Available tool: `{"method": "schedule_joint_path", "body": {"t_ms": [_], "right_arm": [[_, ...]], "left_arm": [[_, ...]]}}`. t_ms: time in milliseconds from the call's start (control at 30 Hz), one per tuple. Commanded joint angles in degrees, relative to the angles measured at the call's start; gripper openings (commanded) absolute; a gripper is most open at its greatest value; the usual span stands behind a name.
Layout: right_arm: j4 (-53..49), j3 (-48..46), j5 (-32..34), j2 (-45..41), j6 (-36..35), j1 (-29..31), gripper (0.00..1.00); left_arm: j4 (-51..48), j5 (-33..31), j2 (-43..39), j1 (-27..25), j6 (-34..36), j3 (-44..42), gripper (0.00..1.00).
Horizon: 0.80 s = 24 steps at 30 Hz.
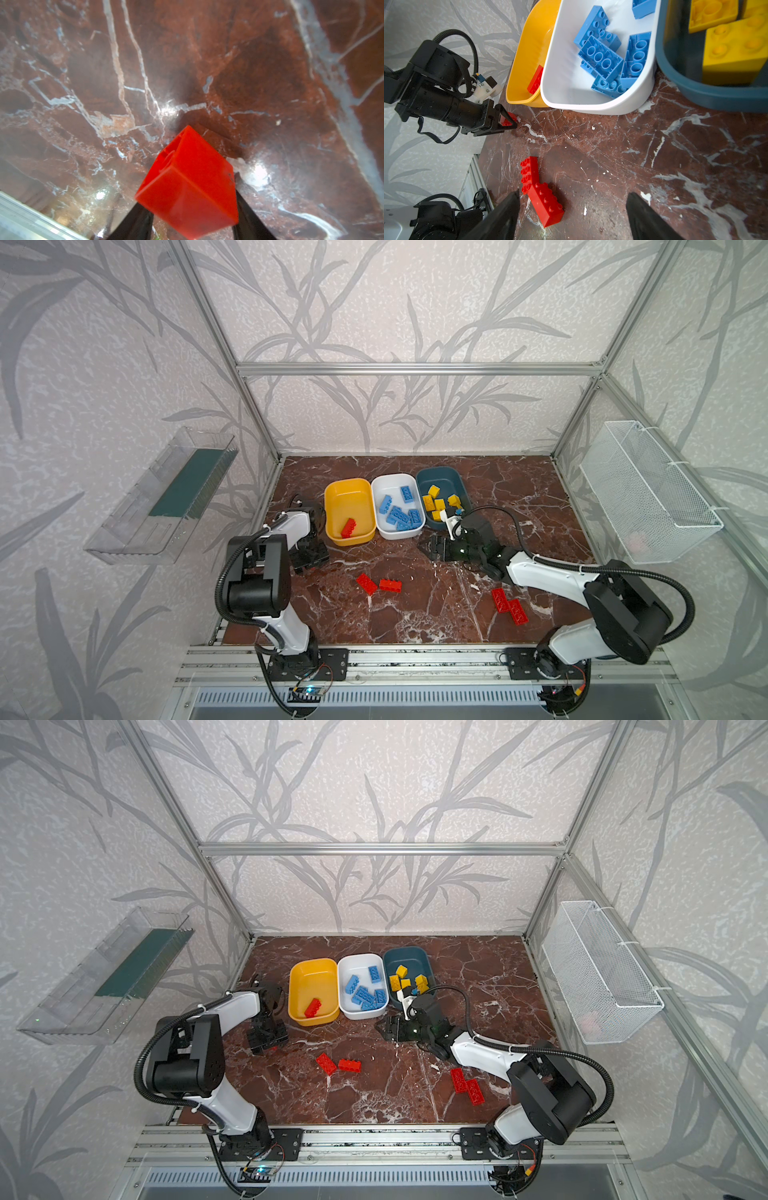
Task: Sort the legos into containers by color
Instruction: 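Lift the red 2x2 brick with the left gripper and carry it over the yellow tub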
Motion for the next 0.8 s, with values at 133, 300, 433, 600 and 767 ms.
{"method": "schedule_joint_path", "body": {"t_ms": [133, 300, 433, 600, 767], "right_arm": [[2.3, -0.7, -1.0, 0.6, 0.8, -0.3, 0.81], [2.4, -0.7, -1.2, 0.7, 0.8, -0.4, 0.81], [2.2, -0.6, -1.0, 0.8, 0.5, -0.4, 0.81], [2.3, -0.5, -1.2, 1.1, 0.5, -0.5, 0.81], [2.3, -0.6, -1.4, 0.8, 0.6, -0.5, 0.81]], "left_arm": [[0.4, -1.2, 0.3, 0.5, -2.0, 2.6, 0.65], [1.6, -0.9, 2.7, 0.4, -3.0, 5.0, 0.64], [1.9, -0.8, 3.8, 0.4, -2.8, 5.9, 0.63], [2.0, -1.1, 3.8, 0.4, -2.5, 5.8, 0.58], [2.2, -1.2, 3.7, 0.4, -2.5, 5.3, 0.47]]}}
